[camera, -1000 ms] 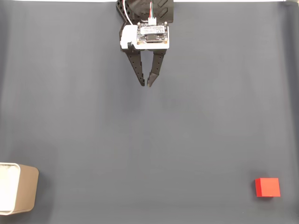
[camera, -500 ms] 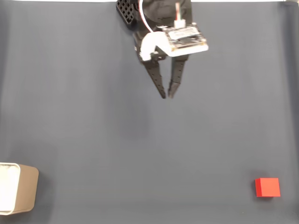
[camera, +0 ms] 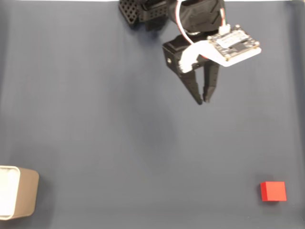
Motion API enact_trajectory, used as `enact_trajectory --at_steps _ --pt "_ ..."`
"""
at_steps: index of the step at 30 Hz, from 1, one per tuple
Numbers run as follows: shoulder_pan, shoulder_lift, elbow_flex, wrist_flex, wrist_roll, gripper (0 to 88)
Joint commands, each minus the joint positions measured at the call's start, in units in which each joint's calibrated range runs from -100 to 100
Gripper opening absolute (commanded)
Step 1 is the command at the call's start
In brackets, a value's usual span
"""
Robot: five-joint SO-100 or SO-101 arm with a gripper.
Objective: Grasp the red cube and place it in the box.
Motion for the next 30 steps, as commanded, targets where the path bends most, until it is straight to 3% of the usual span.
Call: enact_trajectory --at_steps 1,15,30 --pt "-1.61 2.38 -5.98 0.64 -0.1 0.7" --pt "-5.52 15.47 -18.21 0.48 0.34 2.8" --pt "-5.45 32.54 -32.26 -3.04 0.29 16.6"
